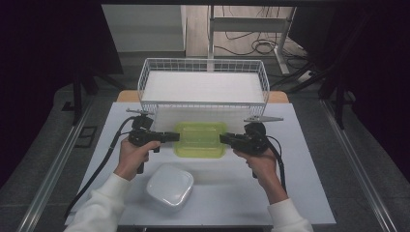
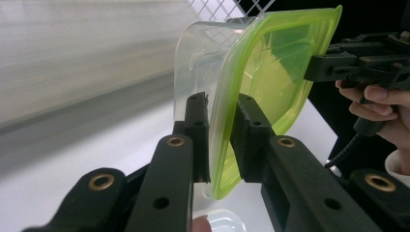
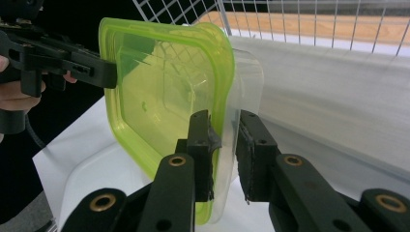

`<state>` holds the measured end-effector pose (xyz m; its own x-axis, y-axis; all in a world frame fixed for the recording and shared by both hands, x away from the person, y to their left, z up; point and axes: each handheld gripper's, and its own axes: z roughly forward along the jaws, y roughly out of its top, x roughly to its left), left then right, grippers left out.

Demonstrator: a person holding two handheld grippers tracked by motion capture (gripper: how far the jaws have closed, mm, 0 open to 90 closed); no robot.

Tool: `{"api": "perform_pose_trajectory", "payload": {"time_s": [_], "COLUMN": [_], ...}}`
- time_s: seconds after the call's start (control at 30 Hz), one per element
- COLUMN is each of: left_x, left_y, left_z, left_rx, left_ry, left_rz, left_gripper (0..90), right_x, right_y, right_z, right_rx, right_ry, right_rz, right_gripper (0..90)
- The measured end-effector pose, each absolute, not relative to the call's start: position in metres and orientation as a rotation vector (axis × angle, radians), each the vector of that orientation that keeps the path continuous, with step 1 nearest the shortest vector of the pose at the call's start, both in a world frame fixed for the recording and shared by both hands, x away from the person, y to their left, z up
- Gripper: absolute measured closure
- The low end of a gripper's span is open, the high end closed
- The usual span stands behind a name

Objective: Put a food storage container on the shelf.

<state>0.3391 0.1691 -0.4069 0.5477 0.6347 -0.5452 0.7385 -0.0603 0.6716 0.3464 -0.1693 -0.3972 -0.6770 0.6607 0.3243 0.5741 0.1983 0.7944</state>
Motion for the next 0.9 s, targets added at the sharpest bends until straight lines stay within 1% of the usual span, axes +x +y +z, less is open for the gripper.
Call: {"api": "perform_pose_trajectory", "payload": {"time_s": [0.37, 0.73, 0.9], "left_x": [0.328, 0.326, 0.33], "left_y": [0.172, 0.172, 0.172], "left_z": [-0.39, -0.38, -0.367], "left_rx": [1.732, 1.733, 1.736], "left_ry": [1.098, 1.078, 1.071], "left_rz": [-0.092, -0.071, -0.054], "left_gripper": [78.1, 78.1, 78.1], "right_x": [0.334, 0.33, 0.329], "right_y": [-0.169, -0.169, -0.168], "right_z": [-0.374, -0.363, -0.357], "right_rx": [1.13, 1.097, 1.102], "right_ry": [2.329, 2.309, 2.289], "right_rz": [1.534, 1.538, 1.533], "right_gripper": [75.7, 75.6, 75.3]}}
